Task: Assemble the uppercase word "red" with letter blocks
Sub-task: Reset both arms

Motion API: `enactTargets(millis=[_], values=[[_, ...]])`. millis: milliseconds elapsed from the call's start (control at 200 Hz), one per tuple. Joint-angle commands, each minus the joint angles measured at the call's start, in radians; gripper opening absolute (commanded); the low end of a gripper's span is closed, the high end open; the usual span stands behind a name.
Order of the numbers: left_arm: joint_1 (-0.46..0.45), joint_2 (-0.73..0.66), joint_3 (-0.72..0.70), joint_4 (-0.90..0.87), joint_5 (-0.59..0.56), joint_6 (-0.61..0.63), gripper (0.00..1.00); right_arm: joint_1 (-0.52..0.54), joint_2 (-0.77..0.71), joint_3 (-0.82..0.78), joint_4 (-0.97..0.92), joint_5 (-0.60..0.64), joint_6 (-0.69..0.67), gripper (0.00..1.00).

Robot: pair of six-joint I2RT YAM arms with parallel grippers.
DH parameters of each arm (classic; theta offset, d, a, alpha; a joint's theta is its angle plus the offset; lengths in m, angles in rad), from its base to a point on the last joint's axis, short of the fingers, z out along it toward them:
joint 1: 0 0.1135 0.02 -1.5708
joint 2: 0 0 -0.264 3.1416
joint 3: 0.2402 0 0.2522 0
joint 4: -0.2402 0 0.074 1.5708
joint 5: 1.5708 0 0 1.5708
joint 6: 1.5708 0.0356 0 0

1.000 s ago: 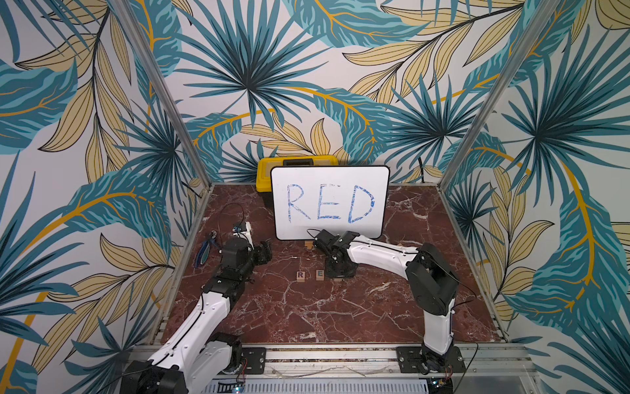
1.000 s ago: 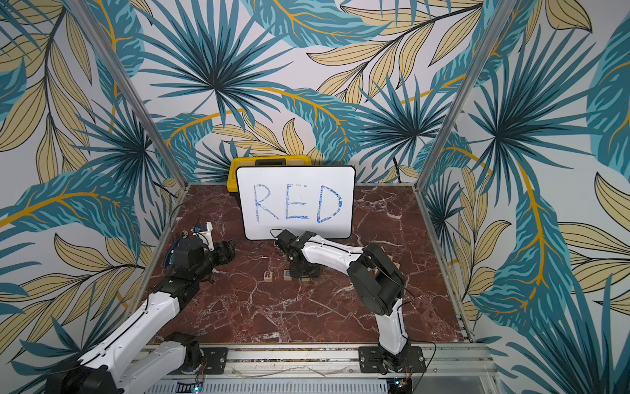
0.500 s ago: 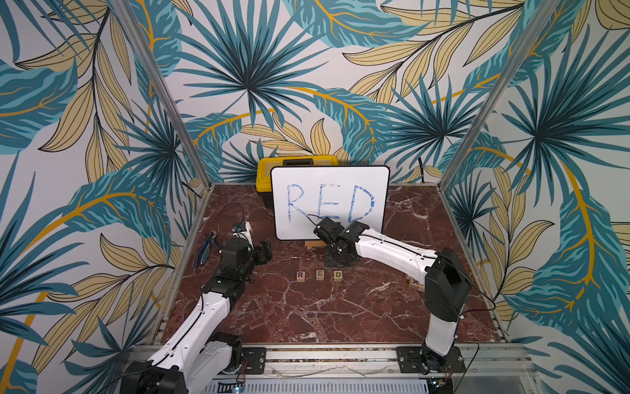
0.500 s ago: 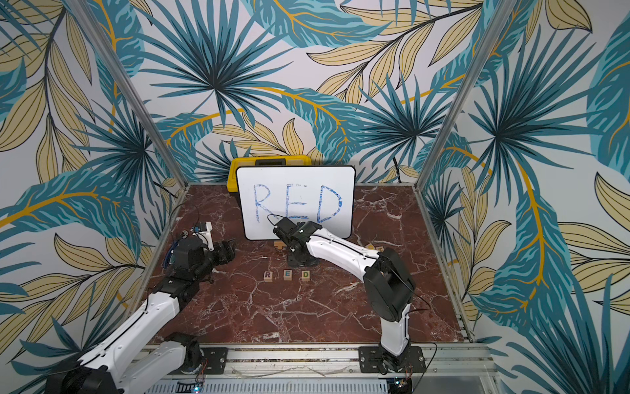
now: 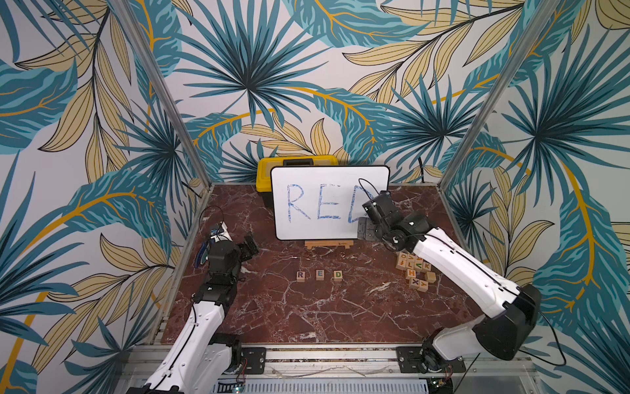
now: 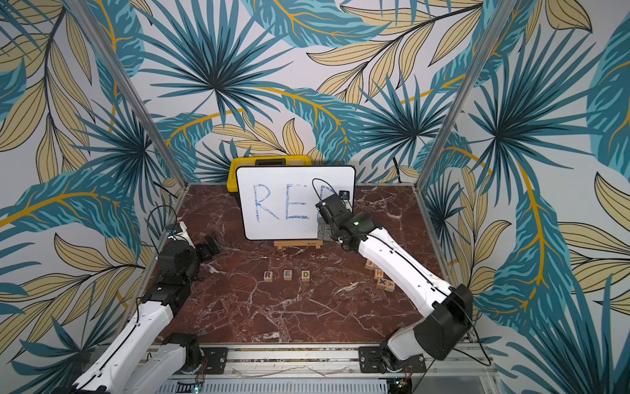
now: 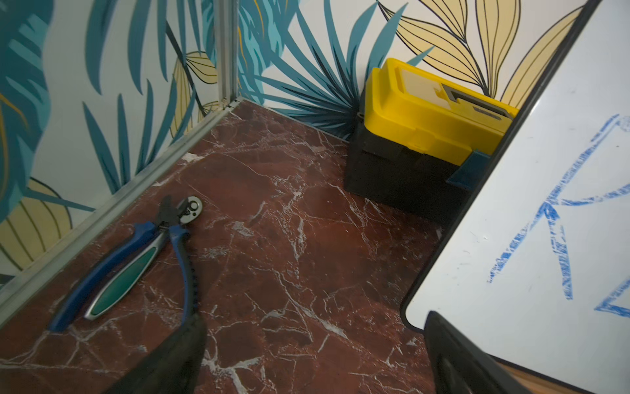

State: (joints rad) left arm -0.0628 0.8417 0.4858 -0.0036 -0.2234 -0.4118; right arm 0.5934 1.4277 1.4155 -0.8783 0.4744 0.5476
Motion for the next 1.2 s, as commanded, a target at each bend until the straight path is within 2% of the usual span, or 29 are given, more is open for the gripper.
enactTargets(millis=[0,165,340,601,786,896,1197], values=[[0.011,0.016,-0.009,0.044,-0.088,0.026,1.0,-0.035,-0.073,-0.093,0.024,0.07,-0.068,0.99],[0.011,0.087,-0.025,0.155,-0.172,0.08,1.0,-0.115,-0.234,-0.252,0.102,0.149,-0.117,0.99],[0.02,0.183,-0.073,0.318,-0.212,0.14,1.0,-0.22,-0.383,-0.442,0.243,0.265,-0.164,0.99],[0.02,0.364,-0.149,0.56,-0.223,0.2,1.0,-0.29,-0.465,-0.753,0.647,0.427,-0.332,0.99],[0.021,0.426,-0.13,0.632,-0.138,0.244,1.0,-0.322,-0.509,-0.983,1.051,0.4,-0.382,0.99],[0.021,0.464,-0.099,0.631,-0.102,0.275,1.0,-0.351,-0.504,-1.102,1.29,0.369,-0.467,0.99],[0.023,0.499,-0.069,0.63,0.018,0.35,1.0,-0.513,-0.255,-1.161,1.646,0.178,-0.507,0.99]])
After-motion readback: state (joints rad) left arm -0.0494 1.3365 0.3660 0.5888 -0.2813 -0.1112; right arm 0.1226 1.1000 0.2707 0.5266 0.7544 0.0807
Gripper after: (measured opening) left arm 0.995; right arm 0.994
